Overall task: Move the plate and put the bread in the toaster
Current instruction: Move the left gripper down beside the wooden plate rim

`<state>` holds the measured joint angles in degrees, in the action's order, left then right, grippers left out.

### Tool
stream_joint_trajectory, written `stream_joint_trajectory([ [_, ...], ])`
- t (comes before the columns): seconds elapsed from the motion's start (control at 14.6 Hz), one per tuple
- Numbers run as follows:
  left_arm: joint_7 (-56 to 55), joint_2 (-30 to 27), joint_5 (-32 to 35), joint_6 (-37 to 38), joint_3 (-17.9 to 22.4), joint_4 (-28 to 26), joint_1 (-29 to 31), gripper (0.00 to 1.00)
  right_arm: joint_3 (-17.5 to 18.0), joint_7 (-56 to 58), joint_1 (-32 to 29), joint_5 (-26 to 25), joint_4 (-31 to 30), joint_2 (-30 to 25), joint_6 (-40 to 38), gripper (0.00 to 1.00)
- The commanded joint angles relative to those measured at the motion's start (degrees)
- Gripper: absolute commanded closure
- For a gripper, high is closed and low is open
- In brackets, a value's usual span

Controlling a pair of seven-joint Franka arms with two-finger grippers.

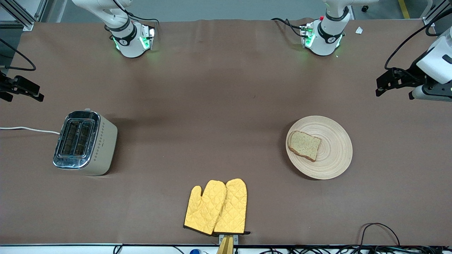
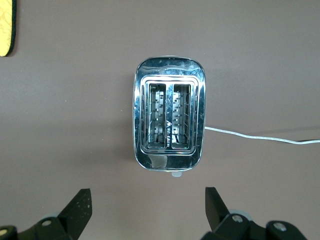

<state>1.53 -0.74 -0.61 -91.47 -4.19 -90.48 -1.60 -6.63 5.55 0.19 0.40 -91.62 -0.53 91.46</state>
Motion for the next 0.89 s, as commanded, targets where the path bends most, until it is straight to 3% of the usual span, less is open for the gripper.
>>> stream_joint_trajectory([
  [0.0,0.3,0.1,0.7,0.9,-0.1,0.8,-0.1,0.00,0.6,0.4,-0.6,-0.5,1.3,-0.1,-0.2,0.00],
  [0.48,1.5,1.9,0.7,0.9,0.4,0.4,0.5,0.00,0.7,-0.1,0.8,-0.9,3.7,0.0,-0.7,0.00],
  [0.62,2.4,3.9,-0.8,0.8,0.2,0.8,4.6,0.00,0.7,-0.1,0.7,-0.9,3.7,0.0,-0.8,0.00],
  [0.82,6.4,8.7,-10.0,0.5,0.3,0.7,11.5,0.00,0.6,-0.1,0.6,-0.9,3.7,0.0,-0.8,0.00],
])
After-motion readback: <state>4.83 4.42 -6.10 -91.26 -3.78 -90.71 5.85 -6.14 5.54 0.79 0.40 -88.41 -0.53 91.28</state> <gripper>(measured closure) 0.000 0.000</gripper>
